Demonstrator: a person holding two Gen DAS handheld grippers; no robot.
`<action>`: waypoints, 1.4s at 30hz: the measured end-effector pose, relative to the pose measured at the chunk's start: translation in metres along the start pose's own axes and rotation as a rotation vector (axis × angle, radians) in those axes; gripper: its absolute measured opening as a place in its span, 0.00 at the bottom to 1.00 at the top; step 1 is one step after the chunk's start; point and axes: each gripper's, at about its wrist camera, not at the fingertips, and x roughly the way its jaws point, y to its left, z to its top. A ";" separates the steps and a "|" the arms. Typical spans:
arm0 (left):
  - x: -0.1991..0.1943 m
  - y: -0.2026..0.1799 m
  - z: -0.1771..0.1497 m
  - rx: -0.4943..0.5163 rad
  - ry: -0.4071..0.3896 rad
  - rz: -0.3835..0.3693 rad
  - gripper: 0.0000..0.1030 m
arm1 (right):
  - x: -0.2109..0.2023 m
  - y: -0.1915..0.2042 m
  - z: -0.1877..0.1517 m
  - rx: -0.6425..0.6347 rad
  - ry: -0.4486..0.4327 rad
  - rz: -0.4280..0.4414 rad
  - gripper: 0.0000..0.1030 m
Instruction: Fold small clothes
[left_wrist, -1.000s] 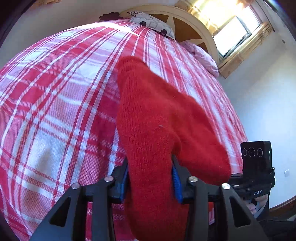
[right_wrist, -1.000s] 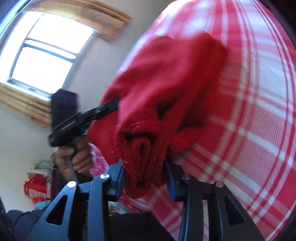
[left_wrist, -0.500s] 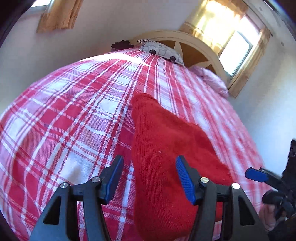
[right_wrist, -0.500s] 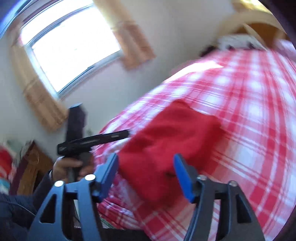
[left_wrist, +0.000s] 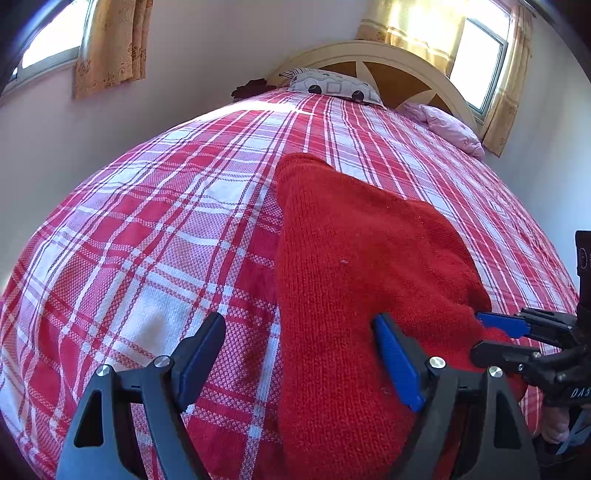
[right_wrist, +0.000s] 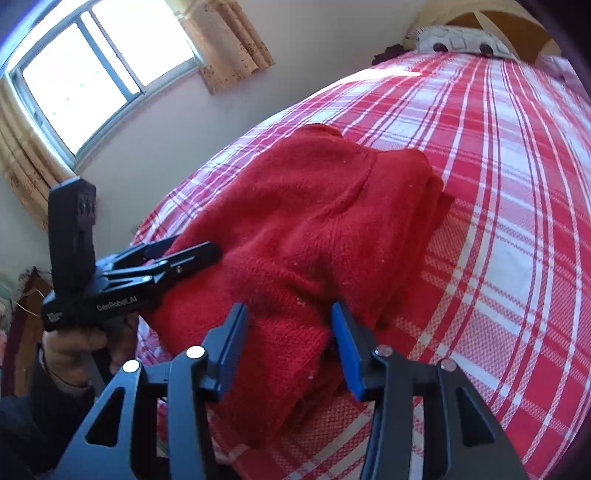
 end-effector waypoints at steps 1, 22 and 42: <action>-0.001 -0.001 -0.001 -0.005 0.003 0.000 0.80 | -0.004 0.007 -0.001 -0.009 -0.005 -0.009 0.48; -0.049 -0.025 0.010 0.056 -0.112 0.090 0.80 | -0.064 0.031 -0.013 -0.063 -0.157 -0.202 0.78; -0.101 -0.054 0.021 0.113 -0.279 0.150 0.80 | -0.146 0.053 -0.016 -0.090 -0.454 -0.437 0.99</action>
